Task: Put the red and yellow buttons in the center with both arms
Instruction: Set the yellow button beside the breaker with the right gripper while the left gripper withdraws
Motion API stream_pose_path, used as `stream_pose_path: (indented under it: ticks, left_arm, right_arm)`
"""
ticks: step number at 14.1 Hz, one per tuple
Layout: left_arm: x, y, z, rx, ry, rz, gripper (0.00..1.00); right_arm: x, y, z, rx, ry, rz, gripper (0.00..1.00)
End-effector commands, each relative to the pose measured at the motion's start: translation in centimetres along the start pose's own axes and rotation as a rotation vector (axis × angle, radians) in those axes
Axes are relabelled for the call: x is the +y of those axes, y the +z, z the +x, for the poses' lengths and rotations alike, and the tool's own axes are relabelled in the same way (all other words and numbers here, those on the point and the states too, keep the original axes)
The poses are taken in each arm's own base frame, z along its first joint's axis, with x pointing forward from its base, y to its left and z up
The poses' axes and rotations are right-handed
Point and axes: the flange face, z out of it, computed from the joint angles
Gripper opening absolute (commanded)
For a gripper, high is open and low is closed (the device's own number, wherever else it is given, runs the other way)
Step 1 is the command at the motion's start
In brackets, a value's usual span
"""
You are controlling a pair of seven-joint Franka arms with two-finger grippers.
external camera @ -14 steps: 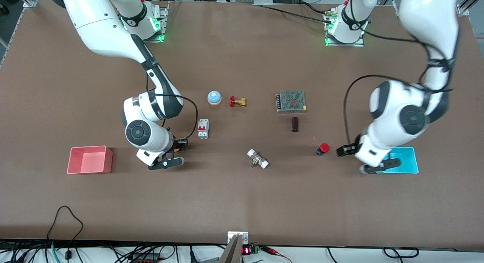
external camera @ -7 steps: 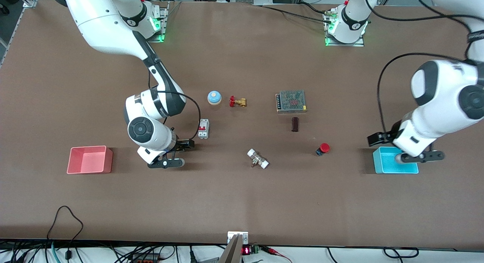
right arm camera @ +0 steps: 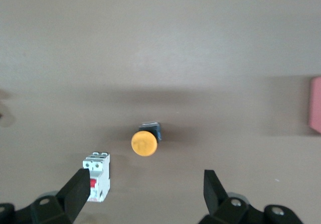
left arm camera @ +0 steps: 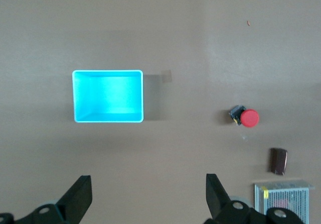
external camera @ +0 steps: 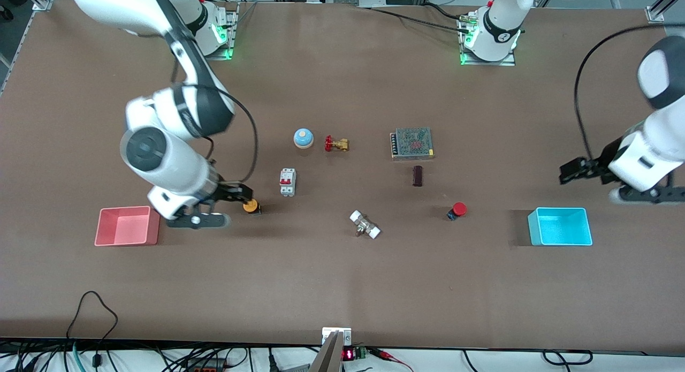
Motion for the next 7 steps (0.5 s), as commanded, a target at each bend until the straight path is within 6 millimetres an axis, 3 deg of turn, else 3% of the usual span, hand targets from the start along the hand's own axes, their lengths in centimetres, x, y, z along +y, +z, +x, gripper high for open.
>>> stream_pose_path:
  ticks: [1,3,4,7]
  left_arm:
    - [-0.6,-4.4,-3.0,-0.004,0.043,0.019,1.0]
    - [-0.5,-6.9,-4.4,0.013,0.038,0.022,1.0]
    - [-0.6,-8.0,-5.0,0.027,0.035,0.024,1.0]
    - [-0.6,-10.0,-6.1,0.049,0.035,0.028,1.0]
  right_arm:
    - [3.7,-4.3,-0.9,-0.002,0.044,-0.003,1.0]
    - [7.1,-7.7,-1.2,0.006,0.077,-0.012,1.0]
    - [9.2,-8.4,-1.4,-0.016,0.067,-0.023,1.0]
    - [18.2,-12.2,-1.9,-0.01,0.011,-0.048,1.0]
